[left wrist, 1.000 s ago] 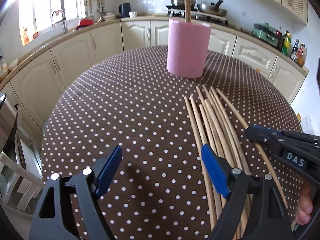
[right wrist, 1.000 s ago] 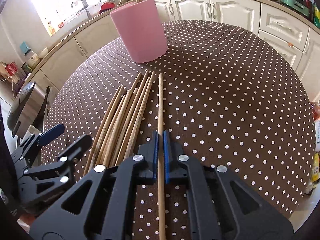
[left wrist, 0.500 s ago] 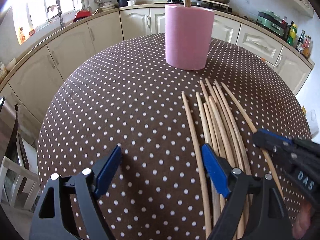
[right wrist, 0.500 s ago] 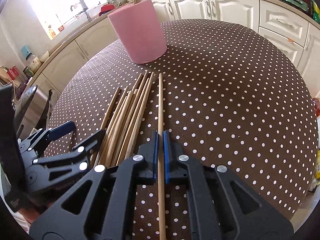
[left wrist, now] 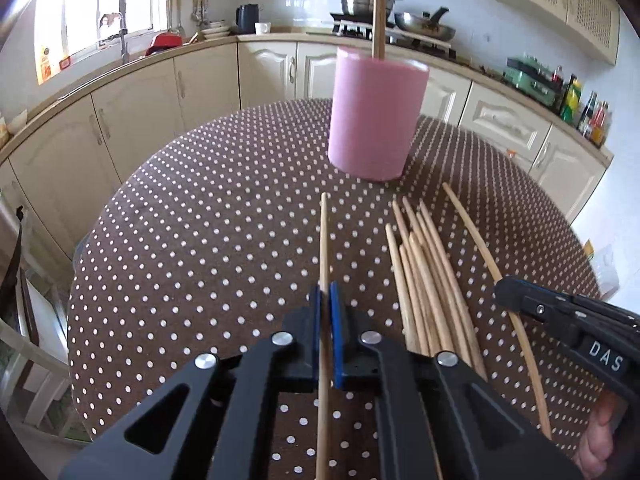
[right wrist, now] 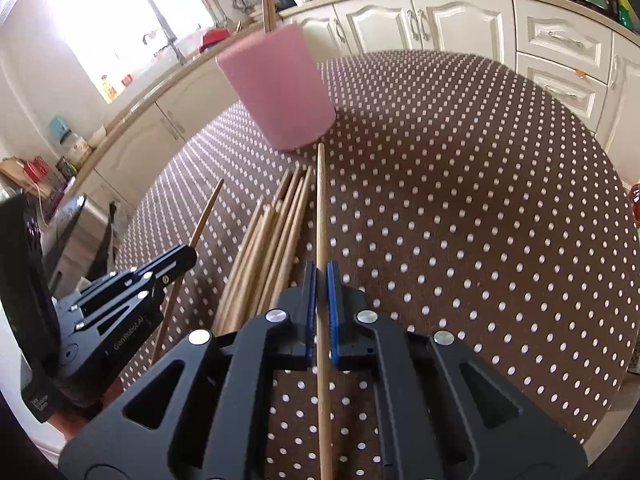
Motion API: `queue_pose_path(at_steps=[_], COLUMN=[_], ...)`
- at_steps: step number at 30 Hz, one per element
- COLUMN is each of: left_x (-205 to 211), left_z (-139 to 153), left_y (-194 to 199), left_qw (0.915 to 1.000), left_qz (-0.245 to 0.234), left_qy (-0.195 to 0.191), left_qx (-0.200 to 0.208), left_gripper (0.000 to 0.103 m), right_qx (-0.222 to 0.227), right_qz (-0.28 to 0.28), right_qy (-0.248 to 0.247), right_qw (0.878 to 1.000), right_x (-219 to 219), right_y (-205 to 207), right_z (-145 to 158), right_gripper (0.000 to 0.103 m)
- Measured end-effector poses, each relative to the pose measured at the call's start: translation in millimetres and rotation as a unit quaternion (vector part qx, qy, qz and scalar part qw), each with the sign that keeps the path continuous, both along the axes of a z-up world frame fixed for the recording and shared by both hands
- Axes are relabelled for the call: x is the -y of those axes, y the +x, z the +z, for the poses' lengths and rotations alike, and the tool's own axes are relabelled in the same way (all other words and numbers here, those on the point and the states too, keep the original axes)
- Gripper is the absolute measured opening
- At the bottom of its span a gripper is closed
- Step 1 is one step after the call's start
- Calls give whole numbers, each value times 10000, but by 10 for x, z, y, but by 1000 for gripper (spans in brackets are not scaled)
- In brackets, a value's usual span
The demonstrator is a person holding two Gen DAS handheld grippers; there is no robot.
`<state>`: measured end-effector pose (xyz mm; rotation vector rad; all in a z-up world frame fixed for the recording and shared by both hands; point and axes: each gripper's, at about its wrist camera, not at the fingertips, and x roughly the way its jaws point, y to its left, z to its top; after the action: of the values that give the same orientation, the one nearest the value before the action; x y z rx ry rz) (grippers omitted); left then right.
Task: Organize utensils
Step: 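Lift both chopsticks upright and lower them into the pink cup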
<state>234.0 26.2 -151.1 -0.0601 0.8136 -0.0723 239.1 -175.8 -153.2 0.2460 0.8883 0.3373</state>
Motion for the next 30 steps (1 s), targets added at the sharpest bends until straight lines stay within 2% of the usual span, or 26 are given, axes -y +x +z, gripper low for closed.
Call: queue_pose_path(at_steps=[3,13,25,30], left_x=[-54,-127,48,185], left_z=[103,573,1244,1535], left_y=[-21,-81,-80,-90], left_qw=[9996,9927,9801,9731], left_qz=[25,72,-40,-88], left_qy=[-201,-551,-512,-350], left_qx=[201,1072,1920,2275], left_gripper=[6,6,6,6], right_qx=[192,819,1687,2022], right_qz=[-39,-146,-144,-139], right_qy=[147,86,40,47], right_qw=[9997,9965,9856,9792], right_x=[45,102,59,43], right_y=[-4,-14,-109,-102], right_z=[124,568,1224,1480], right_gripper=[6,6,6,6])
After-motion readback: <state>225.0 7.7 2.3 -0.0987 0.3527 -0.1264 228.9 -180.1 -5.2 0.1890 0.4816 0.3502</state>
